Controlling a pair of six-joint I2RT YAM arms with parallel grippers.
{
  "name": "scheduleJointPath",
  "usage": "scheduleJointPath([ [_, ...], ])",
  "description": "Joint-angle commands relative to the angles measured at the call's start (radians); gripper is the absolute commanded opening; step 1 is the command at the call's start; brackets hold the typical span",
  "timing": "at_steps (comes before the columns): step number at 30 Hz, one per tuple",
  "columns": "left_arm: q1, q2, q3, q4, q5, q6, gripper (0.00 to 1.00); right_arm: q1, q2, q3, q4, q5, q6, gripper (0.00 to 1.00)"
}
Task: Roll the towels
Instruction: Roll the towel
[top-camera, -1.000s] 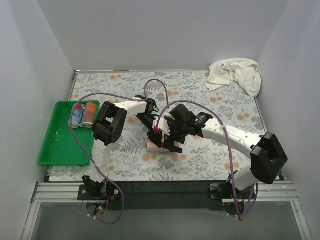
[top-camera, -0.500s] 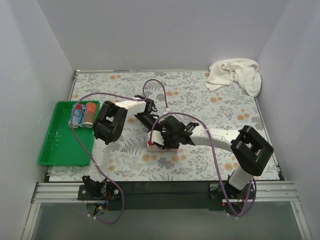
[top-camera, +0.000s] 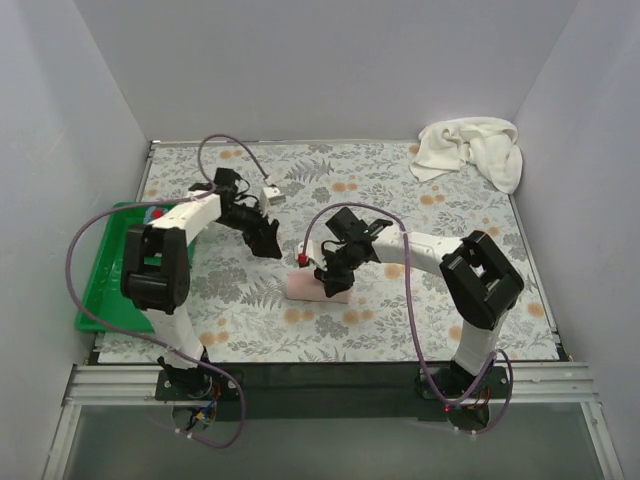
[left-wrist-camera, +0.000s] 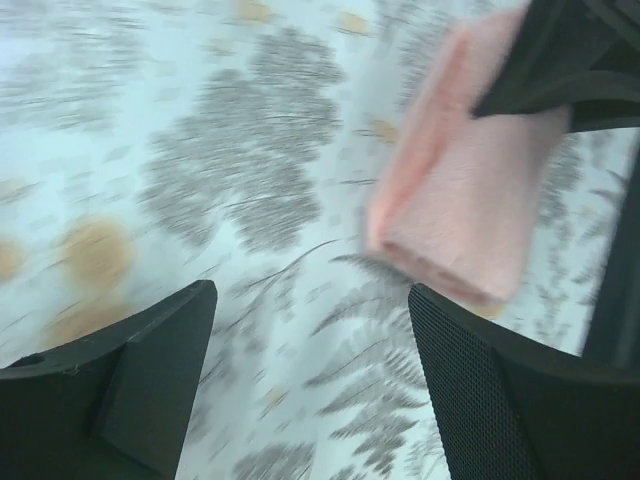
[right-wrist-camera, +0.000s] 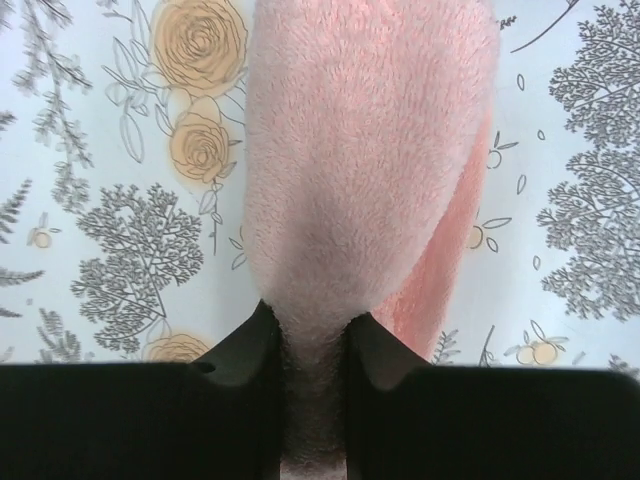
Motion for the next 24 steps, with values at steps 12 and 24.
scheduleJointPath([
  [12, -0.234, -0.829, -0.510, 0.277, -0.389, 0.164, 0.84, -0.175, 0.478, 0.312, -0.607, -0.474, -0.083, 0.01],
  [24, -0.638, -0.698, -0.637, 0.558, -0.570, 0.223, 0.88, -0.185, 0.591, 0.358, -0.681, -0.580, -0.128, 0.01],
])
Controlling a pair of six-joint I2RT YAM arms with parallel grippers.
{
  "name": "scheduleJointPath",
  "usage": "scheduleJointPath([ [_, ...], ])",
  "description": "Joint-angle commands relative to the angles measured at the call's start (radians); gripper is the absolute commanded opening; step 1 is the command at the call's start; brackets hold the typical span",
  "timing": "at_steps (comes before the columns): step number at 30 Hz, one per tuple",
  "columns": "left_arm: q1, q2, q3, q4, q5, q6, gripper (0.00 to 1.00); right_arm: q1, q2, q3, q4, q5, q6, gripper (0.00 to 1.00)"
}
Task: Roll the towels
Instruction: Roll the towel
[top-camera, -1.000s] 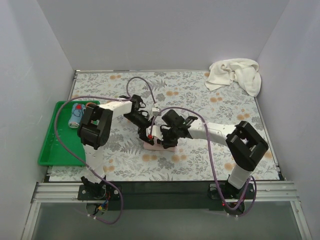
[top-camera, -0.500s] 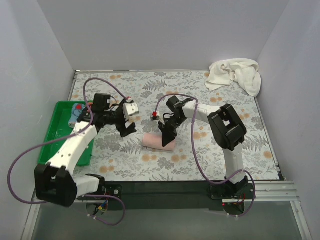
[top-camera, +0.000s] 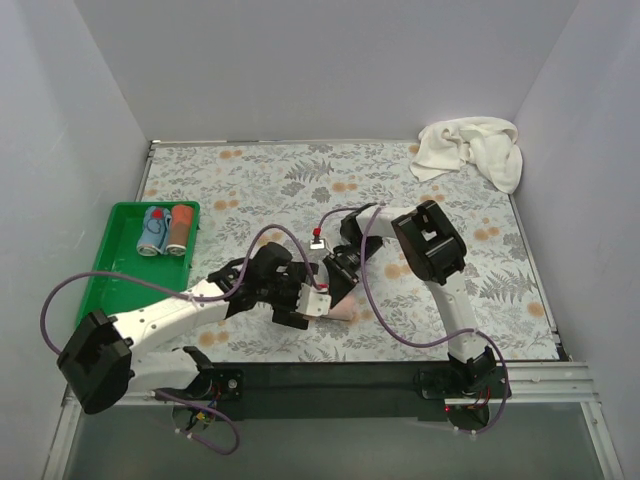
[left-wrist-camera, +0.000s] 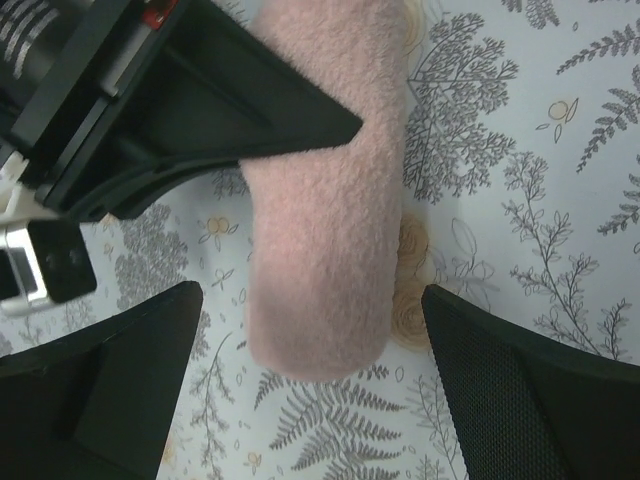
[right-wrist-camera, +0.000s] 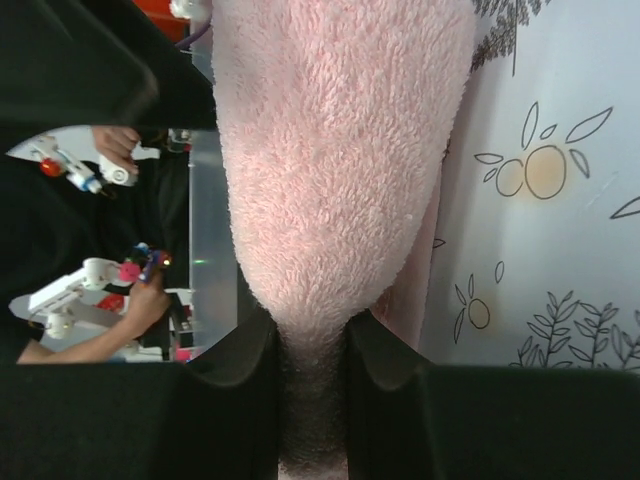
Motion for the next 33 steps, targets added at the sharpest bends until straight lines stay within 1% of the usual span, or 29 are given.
scheduleJointPath([
  [1, -0.071, 0.060, -0.028, 0.115, -0.044, 0.039, 0.88, 0.017, 0.069, -0.015, -0.010, 0.122, -0.063, 0.01],
  [6, -0.122, 0.152, -0.049, 0.176, -0.040, 0.018, 0.88, 0.015, 0.097, -0.004, -0.012, 0.090, -0.062, 0.01],
  [13, -0.131, 0.269, -0.071, 0.268, -0.067, -0.017, 0.79, 0.015, 0.121, -0.009, -0.027, 0.043, -0.084, 0.01],
  [16, -0.129, 0.312, -0.063, 0.271, -0.049, -0.026, 0.70, 0.013, 0.135, -0.007, -0.039, 0.019, -0.094, 0.01],
  [17, -0.131, 0.321, -0.063, 0.268, -0.043, -0.025, 0.65, 0.013, 0.138, -0.006, -0.042, 0.013, -0.098, 0.01],
  [18, -0.131, 0.336, -0.058, 0.263, -0.037, -0.022, 0.55, 0.012, 0.138, -0.007, -0.043, 0.002, -0.100, 0.01],
  [20, -0.131, 0.354, -0.043, 0.222, -0.021, -0.019, 0.44, 0.012, 0.135, -0.007, -0.043, -0.004, -0.100, 0.01],
  [21, -0.131, 0.364, -0.025, 0.202, -0.015, -0.020, 0.34, 0.013, 0.134, -0.007, -0.043, -0.003, -0.098, 0.01],
  [23, -0.131, 0.385, -0.008, 0.147, 0.002, -0.019, 0.24, 0.007, 0.121, -0.004, -0.043, -0.001, -0.091, 0.03],
  [24, -0.129, 0.391, 0.003, 0.127, 0.005, -0.020, 0.15, 0.004, 0.115, -0.003, -0.043, 0.005, -0.071, 0.08],
  [25, -0.131, 0.391, 0.008, 0.110, 0.008, -0.025, 0.11, 0.000, 0.108, 0.000, -0.043, 0.011, -0.063, 0.22],
  [27, -0.131, 0.382, 0.015, 0.053, 0.012, -0.039, 0.00, -0.032, 0.066, 0.002, -0.039, 0.022, -0.037, 0.40],
  [30, -0.129, 0.361, 0.040, -0.045, 0.011, -0.082, 0.00, -0.124, -0.003, 0.023, -0.041, 0.046, 0.003, 0.78],
  [31, -0.128, 0.356, 0.046, -0.071, 0.008, -0.095, 0.00, -0.155, -0.023, 0.030, -0.041, 0.062, 0.027, 0.98],
  [32, -0.125, 0.342, 0.055, -0.109, 0.008, -0.112, 0.00, -0.215, -0.061, 0.040, -0.042, 0.072, 0.040, 0.99],
  [33, -0.113, 0.333, 0.058, -0.129, 0.017, -0.141, 0.00, -0.245, -0.078, 0.062, -0.044, 0.094, 0.053, 0.99],
])
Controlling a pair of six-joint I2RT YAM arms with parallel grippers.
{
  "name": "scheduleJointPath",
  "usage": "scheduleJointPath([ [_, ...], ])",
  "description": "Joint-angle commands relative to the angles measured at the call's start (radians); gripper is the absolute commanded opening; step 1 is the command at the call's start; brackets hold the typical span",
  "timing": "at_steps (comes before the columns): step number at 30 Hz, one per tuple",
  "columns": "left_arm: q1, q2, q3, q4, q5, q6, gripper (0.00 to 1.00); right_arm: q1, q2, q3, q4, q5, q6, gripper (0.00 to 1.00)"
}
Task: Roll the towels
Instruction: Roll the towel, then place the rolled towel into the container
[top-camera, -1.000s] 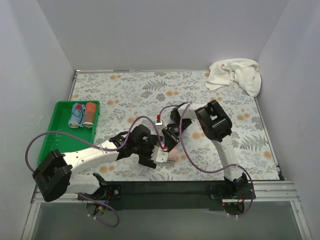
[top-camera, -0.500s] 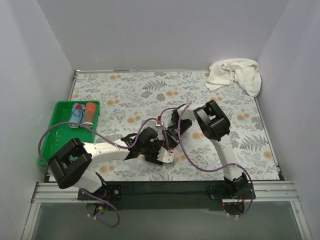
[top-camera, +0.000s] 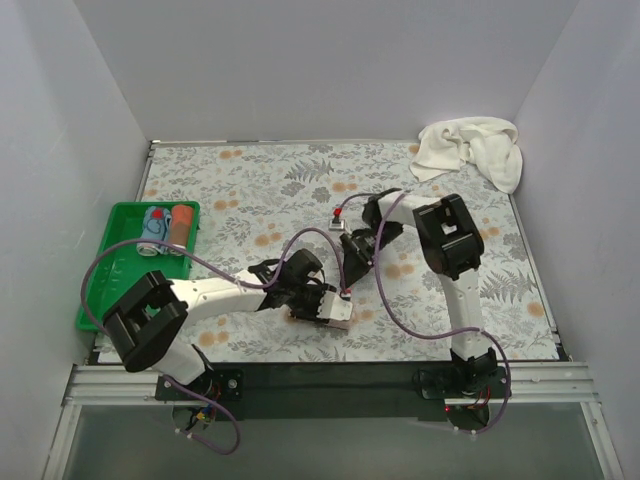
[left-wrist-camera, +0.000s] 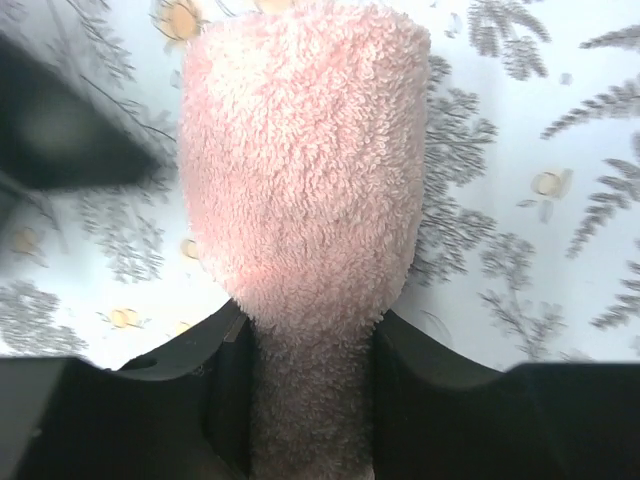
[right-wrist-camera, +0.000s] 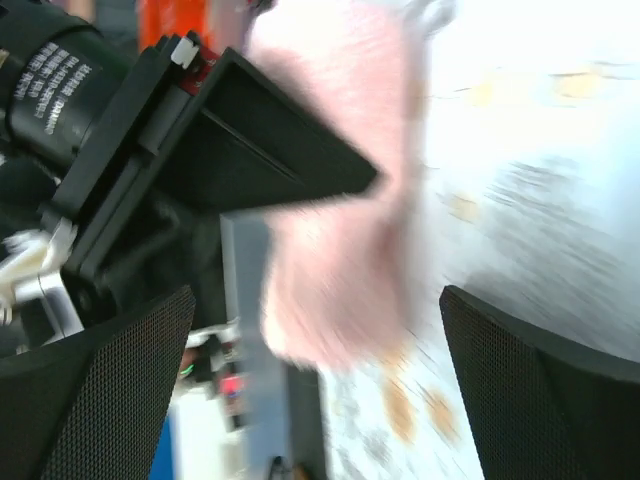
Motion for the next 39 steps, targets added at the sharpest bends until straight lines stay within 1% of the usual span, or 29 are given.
scheduleJointPath([
  [1, 0.016, -0.011, -0.001, -0.263, 0.053, -0.098, 0.00, -0.156, -0.070, 0.054, 0.086, 0.130, 0.027, 0.99],
  [2, 0.027, -0.024, 0.009, -0.276, 0.058, -0.114, 0.00, -0.208, -0.112, 0.061, 0.084, 0.139, 0.034, 0.99],
  [4, 0.077, -0.028, 0.031, -0.305, 0.079, -0.159, 0.00, -0.254, -0.154, 0.074, 0.081, 0.170, 0.045, 0.99],
  [5, 0.103, -0.030, 0.066, -0.332, 0.087, -0.173, 0.00, -0.292, -0.195, 0.074, 0.080, 0.174, 0.057, 0.99],
  [6, 0.169, -0.022, 0.089, -0.348, 0.101, -0.185, 0.00, -0.308, -0.215, 0.072, 0.081, 0.187, 0.062, 0.99],
  [8, 0.247, -0.007, 0.143, -0.394, 0.145, -0.213, 0.00, -0.348, -0.269, 0.060, 0.080, 0.193, 0.068, 0.99],
  [9, 0.321, 0.002, 0.199, -0.409, 0.153, -0.219, 0.00, -0.359, -0.284, 0.052, 0.080, 0.197, 0.070, 0.99],
  [11, 0.396, 0.033, 0.273, -0.454, 0.188, -0.240, 0.00, -0.379, -0.320, 0.023, 0.080, 0.197, 0.070, 0.99],
  [12, 0.475, 0.045, 0.349, -0.469, 0.205, -0.245, 0.00, -0.382, -0.329, 0.014, 0.080, 0.197, 0.070, 0.99],
  [14, 0.549, 0.077, 0.426, -0.514, 0.213, -0.245, 0.00, -0.388, -0.350, -0.012, 0.078, 0.196, 0.068, 0.99],
  [15, 0.632, 0.088, 0.471, -0.527, 0.217, -0.242, 0.00, -0.388, -0.357, -0.018, 0.079, 0.196, 0.068, 0.99],
  [17, 0.723, 0.139, 0.601, -0.573, 0.218, -0.221, 0.00, -0.389, -0.369, -0.026, 0.078, 0.193, 0.068, 0.99],
  [18, 0.816, 0.159, 0.644, -0.592, 0.211, -0.211, 0.00, -0.389, -0.372, -0.026, 0.076, 0.190, 0.070, 0.99],
  [19, 0.864, 0.183, 0.736, -0.622, 0.205, -0.199, 0.00, -0.389, -0.378, -0.026, 0.076, 0.188, 0.070, 0.99],
  [20, 0.907, 0.223, 0.778, -0.627, 0.175, -0.190, 0.00, -0.389, -0.381, -0.027, 0.076, 0.188, 0.071, 0.99],
  [21, 1.007, 0.243, 0.813, -0.623, 0.123, -0.181, 0.00, -0.389, -0.383, -0.027, 0.075, 0.185, 0.071, 0.99],
  [22, 1.053, 0.263, 0.897, -0.615, 0.098, -0.178, 0.00, -0.389, -0.387, -0.029, 0.075, 0.182, 0.071, 0.99],
  [23, 1.095, 0.312, 0.937, -0.613, 0.072, -0.179, 0.00, -0.388, -0.390, -0.029, 0.076, 0.181, 0.073, 0.99],
  [24, 1.175, 0.338, 0.986, -0.618, 0.026, -0.175, 0.00, -0.389, -0.390, -0.037, 0.075, 0.176, 0.073, 0.99],
  [26, 1.243, 0.398, 1.106, -0.646, -0.020, -0.174, 0.00, -0.389, -0.397, -0.044, 0.076, 0.174, 0.070, 0.99],
  [27, 1.299, 0.435, 1.128, -0.643, -0.038, -0.174, 0.00, -0.389, -0.397, -0.052, 0.075, 0.174, 0.068, 0.99],
  [29, 1.341, 0.453, 1.139, -0.614, -0.106, -0.164, 0.00, -0.389, -0.393, -0.058, 0.075, 0.170, 0.064, 0.99],
  [32, 1.381, 0.441, 1.083, -0.525, -0.196, -0.144, 0.00, -0.389, -0.381, -0.050, 0.073, 0.167, 0.065, 0.99],
  [35, 1.392, 0.406, 0.969, -0.419, -0.284, -0.119, 0.00, -0.389, -0.374, -0.043, 0.070, 0.162, 0.067, 0.99],
  [36, 1.392, 0.398, 0.898, -0.391, -0.308, -0.113, 0.00, -0.389, -0.372, -0.041, 0.070, 0.164, 0.068, 0.99],
  [37, 1.394, 0.381, 0.869, -0.338, -0.327, -0.110, 0.00, -0.389, -0.369, -0.038, 0.069, 0.167, 0.068, 0.99],
  [38, 1.394, 0.377, 0.838, -0.318, -0.373, -0.099, 0.00, -0.389, -0.369, -0.038, 0.069, 0.170, 0.068, 0.99],
  [39, 1.394, 0.372, 0.811, -0.298, -0.388, -0.096, 0.00, -0.388, -0.369, -0.035, 0.067, 0.173, 0.067, 0.99],
])
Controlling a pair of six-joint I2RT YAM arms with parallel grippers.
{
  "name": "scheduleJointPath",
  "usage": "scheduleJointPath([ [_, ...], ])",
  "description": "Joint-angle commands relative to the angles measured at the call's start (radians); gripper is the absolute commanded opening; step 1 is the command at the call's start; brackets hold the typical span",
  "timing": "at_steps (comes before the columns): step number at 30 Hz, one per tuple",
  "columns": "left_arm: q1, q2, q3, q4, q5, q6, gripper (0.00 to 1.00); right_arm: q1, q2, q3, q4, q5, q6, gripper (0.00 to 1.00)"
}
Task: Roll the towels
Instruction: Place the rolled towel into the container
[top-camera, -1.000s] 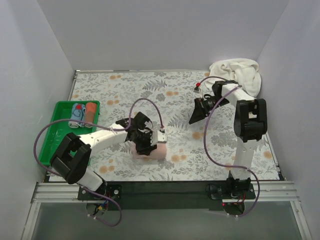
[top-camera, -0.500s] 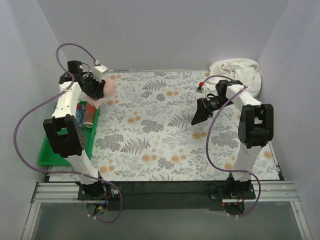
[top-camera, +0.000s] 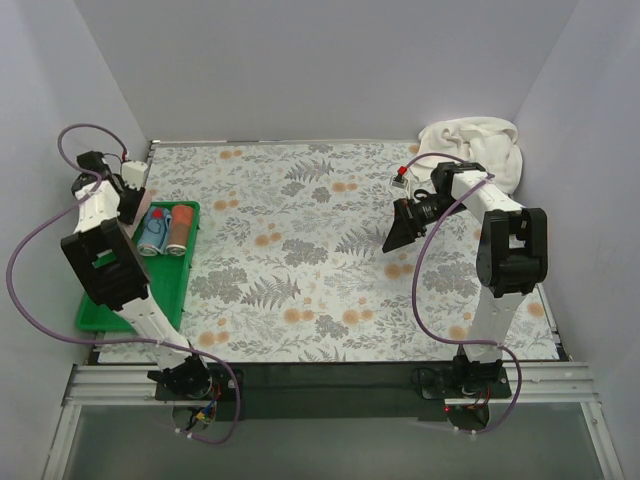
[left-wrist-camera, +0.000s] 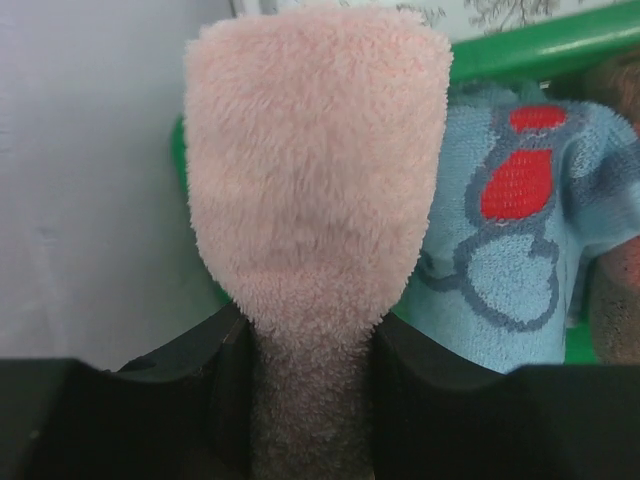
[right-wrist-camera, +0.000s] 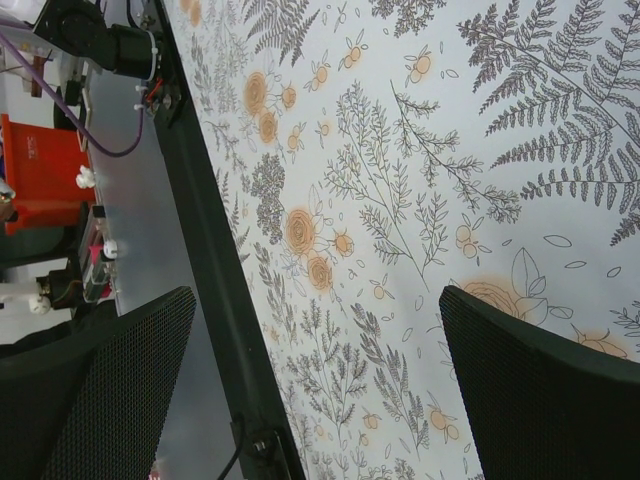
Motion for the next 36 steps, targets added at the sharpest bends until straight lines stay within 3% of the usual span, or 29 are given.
scheduleJointPath([
  [1, -0.011, -0.086, -0.117, 0.163, -0.130, 0.038, 0.00, 0.000, -0.016, 0.017, -0.021, -0.017, -0.004, 0.99],
  [7, -0.009, -0.110, -0.221, 0.269, -0.163, 0.033, 0.00, 0.002, -0.008, 0.010, -0.030, -0.018, -0.008, 0.99],
  [15, -0.008, -0.077, -0.254, 0.283, -0.141, 0.025, 0.00, 0.000, -0.010, -0.001, -0.032, -0.011, -0.010, 0.99],
  [22, -0.008, -0.053, -0.267, 0.182, -0.016, -0.027, 0.00, 0.000, -0.003, -0.004, -0.035, -0.003, -0.011, 0.99],
  [36, -0.006, -0.151, -0.332, 0.144, -0.048, -0.096, 0.00, 0.000, 0.015, 0.022, -0.042, -0.017, -0.011, 0.99],
])
